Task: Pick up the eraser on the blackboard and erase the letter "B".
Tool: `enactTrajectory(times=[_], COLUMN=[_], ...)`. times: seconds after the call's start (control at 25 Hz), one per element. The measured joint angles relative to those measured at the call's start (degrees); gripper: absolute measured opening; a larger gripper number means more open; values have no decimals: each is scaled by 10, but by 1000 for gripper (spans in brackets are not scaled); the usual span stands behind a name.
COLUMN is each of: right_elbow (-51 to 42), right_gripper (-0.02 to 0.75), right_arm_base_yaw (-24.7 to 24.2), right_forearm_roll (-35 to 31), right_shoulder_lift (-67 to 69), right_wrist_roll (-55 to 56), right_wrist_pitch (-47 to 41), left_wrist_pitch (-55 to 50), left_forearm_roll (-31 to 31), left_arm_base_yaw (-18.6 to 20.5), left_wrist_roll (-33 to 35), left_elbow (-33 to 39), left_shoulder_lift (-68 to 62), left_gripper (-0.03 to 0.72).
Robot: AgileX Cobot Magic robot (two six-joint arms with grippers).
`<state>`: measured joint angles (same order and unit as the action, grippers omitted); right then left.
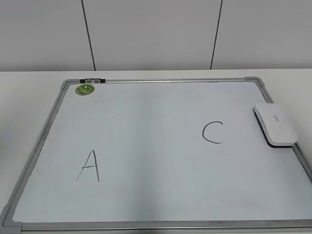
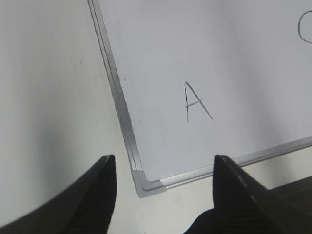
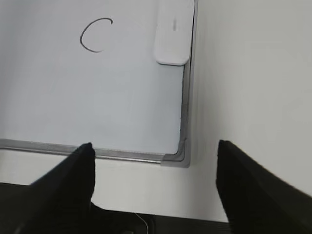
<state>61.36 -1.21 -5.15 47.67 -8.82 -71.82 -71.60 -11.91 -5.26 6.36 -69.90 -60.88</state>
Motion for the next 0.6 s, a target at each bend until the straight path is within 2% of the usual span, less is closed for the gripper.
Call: enactTrajectory(times=[0.24,0.6], right_elbow=[-114,-261], right_gripper=[572,572], right_arm_base_yaw=[0,0], right_forearm_roll=[-27,-33], right_shoulder_lift=[-91,-172], right_wrist_roll=[12,14], right_wrist_pitch=[0,20], left_wrist_pitch=[-1,7], left_forearm_roll=[1,30], left_arm_base_yaw=[0,0], left_wrist_roll=[-1,-1], left_elbow=[123,292], left_shoulder_lift=[129,265], left_gripper=[459,459])
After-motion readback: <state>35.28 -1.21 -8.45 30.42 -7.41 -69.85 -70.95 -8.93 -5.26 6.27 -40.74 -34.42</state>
